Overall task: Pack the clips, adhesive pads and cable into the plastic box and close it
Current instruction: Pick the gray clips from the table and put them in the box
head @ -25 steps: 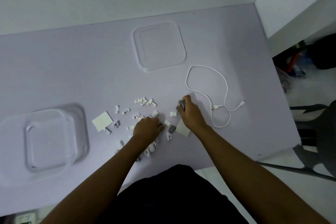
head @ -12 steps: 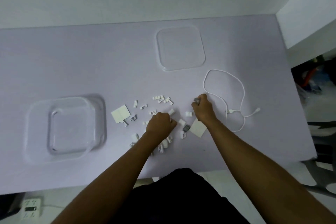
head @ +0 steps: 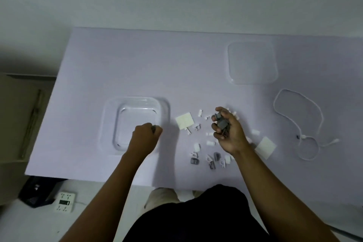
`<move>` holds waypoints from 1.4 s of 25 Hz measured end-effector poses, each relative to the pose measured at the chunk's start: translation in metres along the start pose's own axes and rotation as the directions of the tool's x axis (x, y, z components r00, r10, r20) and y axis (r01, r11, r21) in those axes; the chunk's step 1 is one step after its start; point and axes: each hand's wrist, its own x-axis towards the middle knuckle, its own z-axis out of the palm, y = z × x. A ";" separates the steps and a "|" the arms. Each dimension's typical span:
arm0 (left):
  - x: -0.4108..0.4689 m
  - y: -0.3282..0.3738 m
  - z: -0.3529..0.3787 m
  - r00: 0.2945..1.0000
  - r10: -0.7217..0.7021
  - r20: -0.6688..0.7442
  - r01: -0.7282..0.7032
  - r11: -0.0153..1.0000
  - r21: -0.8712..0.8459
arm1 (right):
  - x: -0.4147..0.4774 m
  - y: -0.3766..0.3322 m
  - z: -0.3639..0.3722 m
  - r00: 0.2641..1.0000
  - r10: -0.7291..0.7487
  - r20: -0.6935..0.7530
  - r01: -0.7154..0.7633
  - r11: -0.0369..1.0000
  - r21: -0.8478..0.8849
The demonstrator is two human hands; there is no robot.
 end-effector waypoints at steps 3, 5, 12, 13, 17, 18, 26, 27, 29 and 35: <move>0.025 -0.059 -0.019 0.990 -0.044 0.133 0.026 0.990 0.136 | 0.011 0.033 0.054 1.000 0.000 -0.031 -0.002 0.997 -0.073; 0.039 -0.087 -0.021 0.972 -0.056 0.227 0.005 0.976 0.219 | 0.017 0.055 0.085 0.998 -0.009 -0.056 0.003 0.995 -0.104; 0.061 -0.127 -0.007 0.959 -0.056 0.277 0.028 0.994 0.102 | 0.027 0.118 0.165 0.983 -0.056 -0.175 0.022 0.982 -0.189; 0.061 -0.129 -0.007 0.957 -0.044 0.288 0.020 0.996 0.087 | 0.029 0.126 0.172 0.980 -0.061 -0.192 0.014 0.972 -0.236; 0.057 -0.134 -0.010 0.957 0.027 0.288 -0.053 0.995 0.083 | 0.043 0.155 0.187 0.955 -0.043 -0.295 -0.107 0.874 -0.474; 0.056 -0.136 -0.013 0.957 0.050 0.286 -0.080 0.992 0.094 | 0.047 0.161 0.188 0.948 -0.030 -0.316 -0.147 0.841 -0.521; 0.043 -0.162 -0.055 0.923 0.137 -0.359 -0.223 0.952 -0.210 | 0.094 0.208 0.198 0.913 0.014 -0.408 -0.360 0.500 -0.788; 0.046 -0.168 -0.056 0.947 0.012 -0.320 -0.115 0.946 -0.304 | 0.097 0.213 0.199 0.913 0.011 -0.408 -0.362 0.487 -0.795; 0.052 -0.174 -0.053 0.985 -0.105 -0.135 0.025 0.869 -0.494 | 0.103 0.224 0.203 0.923 -0.009 -0.385 -0.344 0.429 -0.835; 0.055 -0.172 -0.055 0.986 -0.163 0.016 0.129 0.713 -0.689 | 0.100 0.247 0.231 0.982 0.092 -0.162 -0.184 0.328 -0.926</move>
